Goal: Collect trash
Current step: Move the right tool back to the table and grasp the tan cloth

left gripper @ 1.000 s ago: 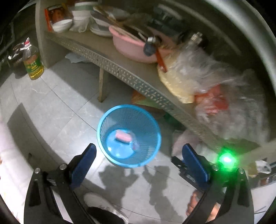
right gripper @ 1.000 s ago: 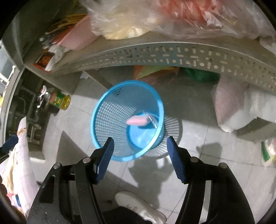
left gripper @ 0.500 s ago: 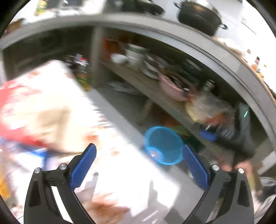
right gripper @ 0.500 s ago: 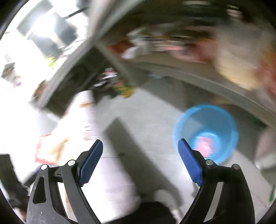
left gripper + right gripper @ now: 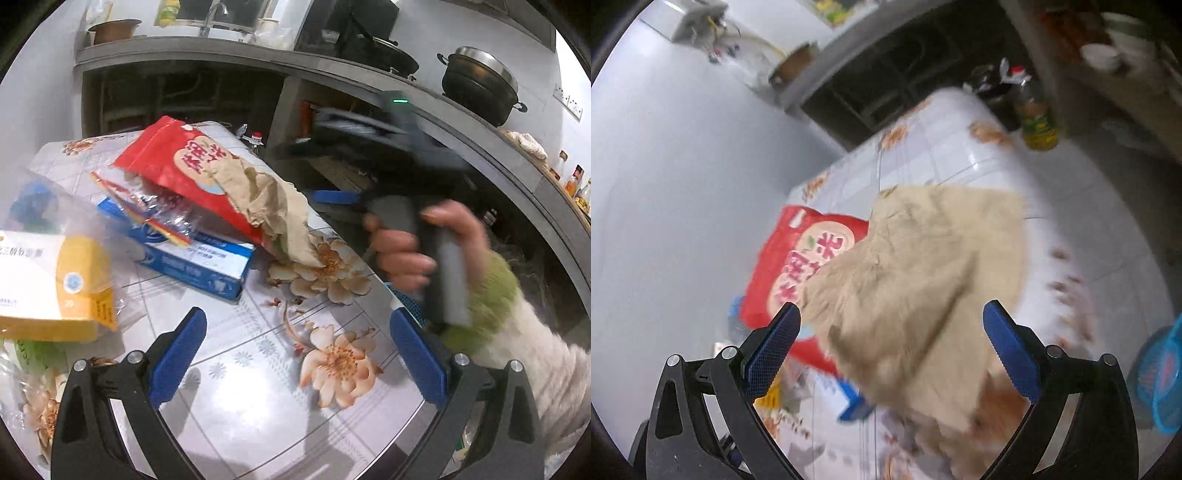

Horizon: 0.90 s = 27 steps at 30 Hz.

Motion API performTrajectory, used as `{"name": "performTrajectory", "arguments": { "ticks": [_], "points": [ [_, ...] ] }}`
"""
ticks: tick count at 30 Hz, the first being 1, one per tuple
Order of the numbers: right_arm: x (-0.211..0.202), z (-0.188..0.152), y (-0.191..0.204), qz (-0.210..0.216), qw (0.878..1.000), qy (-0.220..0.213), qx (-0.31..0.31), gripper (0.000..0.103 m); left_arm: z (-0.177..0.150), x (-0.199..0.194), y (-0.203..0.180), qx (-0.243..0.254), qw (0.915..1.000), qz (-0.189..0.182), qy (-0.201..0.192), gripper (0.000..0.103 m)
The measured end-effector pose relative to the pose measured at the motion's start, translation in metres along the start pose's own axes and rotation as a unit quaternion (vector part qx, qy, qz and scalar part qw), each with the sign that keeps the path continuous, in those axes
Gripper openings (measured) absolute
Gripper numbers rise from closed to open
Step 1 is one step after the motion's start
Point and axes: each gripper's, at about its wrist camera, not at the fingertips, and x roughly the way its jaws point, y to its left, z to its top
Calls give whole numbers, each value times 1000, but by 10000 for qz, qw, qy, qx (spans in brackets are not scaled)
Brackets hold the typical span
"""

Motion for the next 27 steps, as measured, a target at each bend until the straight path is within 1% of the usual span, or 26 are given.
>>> {"name": "performTrajectory", "arguments": {
  "ticks": [3,5,6,8,9,11,12,14,15,17,19,21,24,27],
  "points": [
    [27,2,1,-104,9998,170,64,91,-5,0,6,7,10000,-11,10,97],
    [34,3,-1,-145,9994,251,167,79,-6,-2,12,20,10000,-11,-1,97],
    [38,3,-4,-156,9992,296,224,77,-8,-2,14,17,10000,-34,5,97],
    [39,0,-7,-177,9989,344,278,66,-8,-1,16,-16,10000,-69,3,97],
    [39,-2,-6,-205,9988,344,273,63,-8,-1,19,-25,10000,-89,0,97],
    [39,-4,-6,-268,9988,326,261,52,-8,0,23,-59,9999,-103,-6,97],
    [39,-4,-8,-304,9987,317,272,48,-9,1,25,-76,9999,-113,2,97],
    [33,-6,-7,-343,9986,280,290,34,-8,2,25,-119,9998,-127,8,97],
    [29,-7,-8,-363,9986,243,291,31,-8,2,27,-127,9998,-140,5,97],
    [25,-8,-8,-437,9985,172,273,18,-9,0,29,-130,9998,-156,-22,97],
    [20,-11,-8,-547,9982,76,237,11,-9,-1,29,-112,9998,-151,-46,97],
    [17,-14,-8,-741,9971,-31,161,6,-10,-1,28,-81,9998,-149,-47,97],
    [8,-19,-6,-963,9952,-182,73,4,-10,-2,28,-38,9999,-127,-64,97],
    [-5,-22,-5,-1072,9934,-398,38,3,-11,-4,27,26,9999,-54,-100,97]
  ]
}}
